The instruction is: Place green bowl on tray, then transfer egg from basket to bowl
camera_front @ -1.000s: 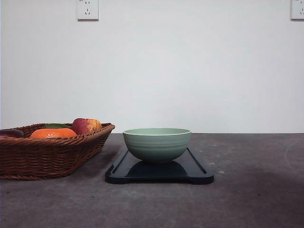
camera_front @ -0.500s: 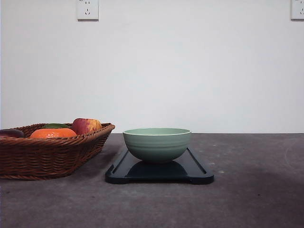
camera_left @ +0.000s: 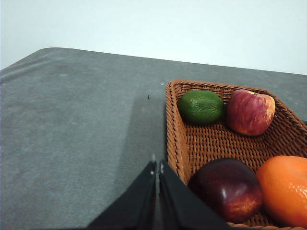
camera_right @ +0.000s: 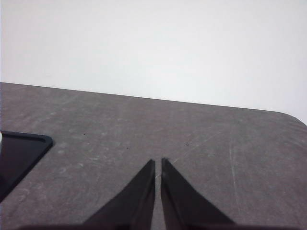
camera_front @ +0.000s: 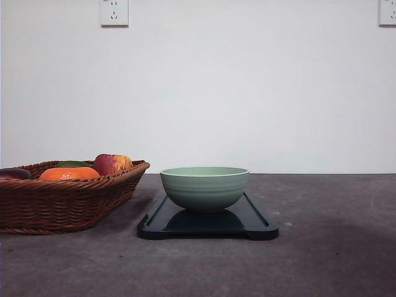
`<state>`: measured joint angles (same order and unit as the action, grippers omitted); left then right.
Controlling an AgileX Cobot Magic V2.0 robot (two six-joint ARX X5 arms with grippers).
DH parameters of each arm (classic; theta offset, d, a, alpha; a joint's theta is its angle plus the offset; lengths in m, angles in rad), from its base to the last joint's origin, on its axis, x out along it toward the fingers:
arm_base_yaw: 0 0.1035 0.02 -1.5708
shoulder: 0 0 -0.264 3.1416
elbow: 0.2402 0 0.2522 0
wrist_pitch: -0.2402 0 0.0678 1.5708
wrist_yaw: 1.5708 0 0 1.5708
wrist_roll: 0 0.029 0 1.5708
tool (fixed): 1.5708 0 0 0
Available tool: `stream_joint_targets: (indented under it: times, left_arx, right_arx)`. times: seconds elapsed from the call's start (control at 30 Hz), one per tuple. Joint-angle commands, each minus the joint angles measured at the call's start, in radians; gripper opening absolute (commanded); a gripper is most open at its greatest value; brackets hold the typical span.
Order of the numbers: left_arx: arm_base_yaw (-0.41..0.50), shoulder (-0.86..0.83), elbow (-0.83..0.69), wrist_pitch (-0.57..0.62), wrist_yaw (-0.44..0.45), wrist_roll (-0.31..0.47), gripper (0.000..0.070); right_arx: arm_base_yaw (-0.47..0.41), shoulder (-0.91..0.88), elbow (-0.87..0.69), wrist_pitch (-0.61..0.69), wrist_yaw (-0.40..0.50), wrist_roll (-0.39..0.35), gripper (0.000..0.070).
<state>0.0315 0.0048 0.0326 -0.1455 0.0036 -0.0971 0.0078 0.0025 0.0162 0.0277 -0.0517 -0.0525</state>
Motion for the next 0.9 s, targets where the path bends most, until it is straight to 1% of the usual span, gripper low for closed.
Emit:
stream_joint_targets:
  times: [0.0,0.87]
  left_arx:
    - [0.0,-0.002,-0.019,0.011,0.004,0.006,0.0]
    - [0.0,-0.002,-0.019,0.011,0.004,0.006,0.0]
  right_arx:
    - [0.0,0.001,-0.004,0.01,0.0,0.0,0.0015]
    - [0.0,0.001,-0.004,0.01,0.0,0.0,0.0015]
